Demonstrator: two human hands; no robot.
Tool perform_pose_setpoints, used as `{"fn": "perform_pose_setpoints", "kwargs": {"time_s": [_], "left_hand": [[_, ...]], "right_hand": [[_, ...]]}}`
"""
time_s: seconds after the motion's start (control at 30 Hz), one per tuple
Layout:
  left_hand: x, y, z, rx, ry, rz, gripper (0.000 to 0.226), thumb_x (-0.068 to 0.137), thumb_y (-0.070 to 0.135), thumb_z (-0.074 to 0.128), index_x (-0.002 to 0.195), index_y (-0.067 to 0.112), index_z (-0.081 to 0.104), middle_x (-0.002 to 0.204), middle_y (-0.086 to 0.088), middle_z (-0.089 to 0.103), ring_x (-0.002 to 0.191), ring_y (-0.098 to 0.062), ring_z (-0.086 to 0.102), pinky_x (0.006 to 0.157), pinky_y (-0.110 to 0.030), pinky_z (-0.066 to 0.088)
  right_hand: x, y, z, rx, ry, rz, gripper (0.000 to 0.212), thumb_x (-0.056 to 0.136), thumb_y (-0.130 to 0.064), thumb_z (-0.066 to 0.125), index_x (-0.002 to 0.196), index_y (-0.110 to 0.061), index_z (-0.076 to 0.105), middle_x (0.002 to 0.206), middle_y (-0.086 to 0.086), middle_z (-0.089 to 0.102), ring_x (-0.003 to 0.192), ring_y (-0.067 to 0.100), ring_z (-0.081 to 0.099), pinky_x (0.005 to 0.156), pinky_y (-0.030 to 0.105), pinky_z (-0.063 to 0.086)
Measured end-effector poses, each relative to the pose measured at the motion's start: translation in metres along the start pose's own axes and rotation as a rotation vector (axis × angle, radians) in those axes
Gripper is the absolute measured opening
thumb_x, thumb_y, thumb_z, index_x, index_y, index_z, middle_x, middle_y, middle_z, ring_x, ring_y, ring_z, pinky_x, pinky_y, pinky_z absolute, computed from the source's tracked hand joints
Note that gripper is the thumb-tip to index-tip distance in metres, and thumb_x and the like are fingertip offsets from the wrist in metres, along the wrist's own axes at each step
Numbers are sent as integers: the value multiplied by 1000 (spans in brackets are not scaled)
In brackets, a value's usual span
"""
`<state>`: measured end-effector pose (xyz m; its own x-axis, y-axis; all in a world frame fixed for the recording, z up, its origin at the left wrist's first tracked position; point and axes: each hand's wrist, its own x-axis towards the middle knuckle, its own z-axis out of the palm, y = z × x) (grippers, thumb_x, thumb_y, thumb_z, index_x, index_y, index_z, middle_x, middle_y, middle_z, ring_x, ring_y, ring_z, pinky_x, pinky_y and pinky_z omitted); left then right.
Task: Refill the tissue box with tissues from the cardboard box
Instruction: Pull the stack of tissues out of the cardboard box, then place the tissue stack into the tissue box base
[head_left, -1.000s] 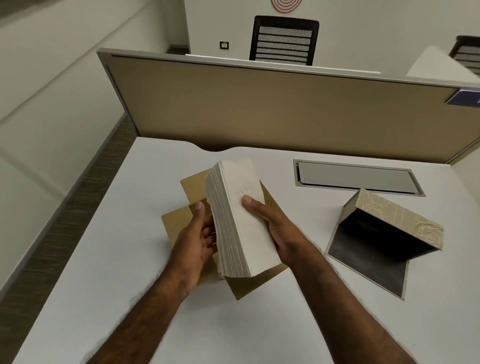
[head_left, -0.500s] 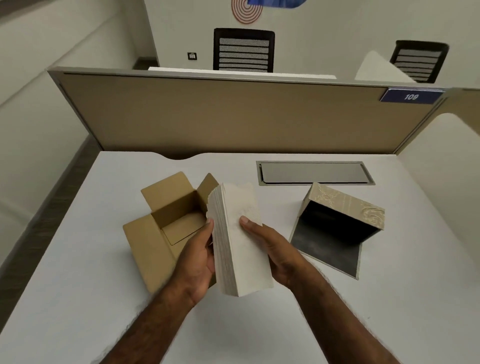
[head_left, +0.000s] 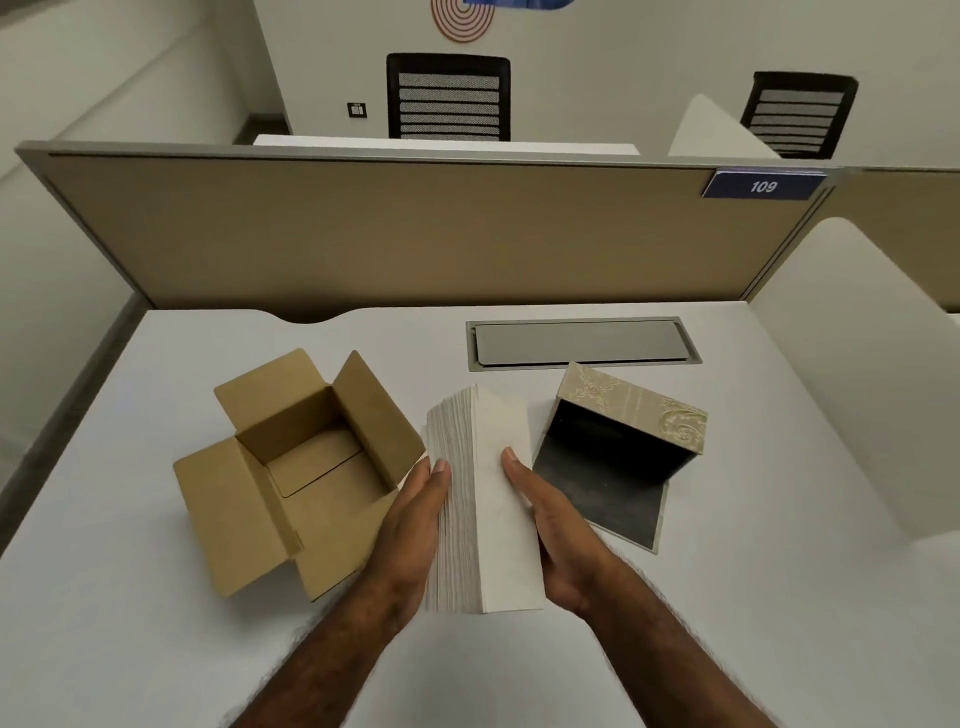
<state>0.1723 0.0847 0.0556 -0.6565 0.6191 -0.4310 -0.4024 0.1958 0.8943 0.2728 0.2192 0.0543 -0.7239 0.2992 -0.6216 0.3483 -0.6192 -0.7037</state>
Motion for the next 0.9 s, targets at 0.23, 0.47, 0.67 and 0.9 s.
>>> {"fn": "perform_pose_setpoints", "kwargs": {"time_s": [0.23, 0.47, 0.67, 0.9], "left_hand": [[7, -13, 44, -181, -17, -196, 58, 89, 74, 42, 127, 38, 65, 115, -11, 79, 103, -38, 77, 92, -66, 58], [36, -11, 71, -128, -27, -167, 74, 80, 84, 52, 135, 36, 63, 122, -5, 78, 114, -27, 73, 101, -54, 57], [74, -7, 89, -28, -44, -221, 93, 54, 80, 82, 131, 32, 64, 133, -8, 67, 119, -35, 67, 93, -54, 61], [114, -21, 116, 136, -135, -282, 69, 63, 56, 90, 123, 27, 71, 127, -10, 70, 117, -30, 66, 87, -46, 64]], "right_hand": [[-6, -1, -42, -22, -8, 39, 77, 78, -84, 71, 137, -34, 65, 123, 6, 82, 114, 29, 80, 86, 44, 66], [-11, -11, -102, -110, -65, 111, 85, 76, -82, 73, 138, -25, 64, 115, 8, 83, 108, 28, 81, 83, 37, 65], [-11, -33, -152, -260, -140, 166, 66, 83, -73, 75, 128, -25, 72, 103, 1, 85, 94, 19, 82, 79, 30, 64], [-4, -47, -212, -319, -112, 153, 75, 83, -68, 78, 134, -13, 73, 127, 19, 79, 101, 27, 77, 91, 39, 60]]}}
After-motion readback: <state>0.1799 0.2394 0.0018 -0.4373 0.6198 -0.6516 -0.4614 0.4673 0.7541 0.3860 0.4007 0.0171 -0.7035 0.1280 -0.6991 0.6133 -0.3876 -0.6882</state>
